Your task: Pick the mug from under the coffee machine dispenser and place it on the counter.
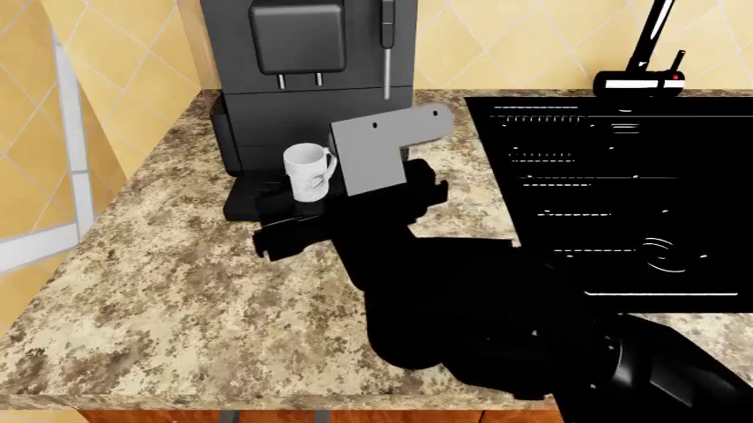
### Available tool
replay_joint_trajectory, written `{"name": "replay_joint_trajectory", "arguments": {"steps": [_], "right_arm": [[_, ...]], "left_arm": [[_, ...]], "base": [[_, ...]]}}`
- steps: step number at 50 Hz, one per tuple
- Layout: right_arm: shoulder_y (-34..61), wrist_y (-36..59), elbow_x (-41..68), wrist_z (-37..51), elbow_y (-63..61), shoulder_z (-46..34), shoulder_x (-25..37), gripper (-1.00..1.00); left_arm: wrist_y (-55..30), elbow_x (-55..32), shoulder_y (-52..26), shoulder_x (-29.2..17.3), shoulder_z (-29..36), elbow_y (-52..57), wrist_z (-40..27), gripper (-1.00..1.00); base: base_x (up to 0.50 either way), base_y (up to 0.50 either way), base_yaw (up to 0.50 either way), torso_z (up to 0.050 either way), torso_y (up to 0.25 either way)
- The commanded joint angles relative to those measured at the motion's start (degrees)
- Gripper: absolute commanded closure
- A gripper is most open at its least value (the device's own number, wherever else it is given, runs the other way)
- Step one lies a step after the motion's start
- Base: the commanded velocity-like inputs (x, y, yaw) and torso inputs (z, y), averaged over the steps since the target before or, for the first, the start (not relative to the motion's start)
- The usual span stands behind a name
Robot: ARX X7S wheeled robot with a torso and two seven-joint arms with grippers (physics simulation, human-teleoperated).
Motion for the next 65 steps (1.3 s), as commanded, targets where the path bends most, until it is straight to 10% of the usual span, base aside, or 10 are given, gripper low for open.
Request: {"name": "replay_joint_trajectory", "arguments": {"steps": [1,65], "right_arm": [[-0.9,-1.6,-2.6,-2.1,3.7,-1.2,-1.7,-1.00],[0.9,-7.2,-8.9,-7.5,23.5,-4.8,-11.4,-1.00]], "left_arm": [[0.1,-0.1,0.0,0.3,-0.1,0.0,0.3,-1.00],[0.7,-0.6,0.0,1.8,-0.2,0.0,1.5,-1.00]], "base": [[0.00,0.00,0.00,0.000,0.000],[0.00,0.00,0.00,0.000,0.000]]}}
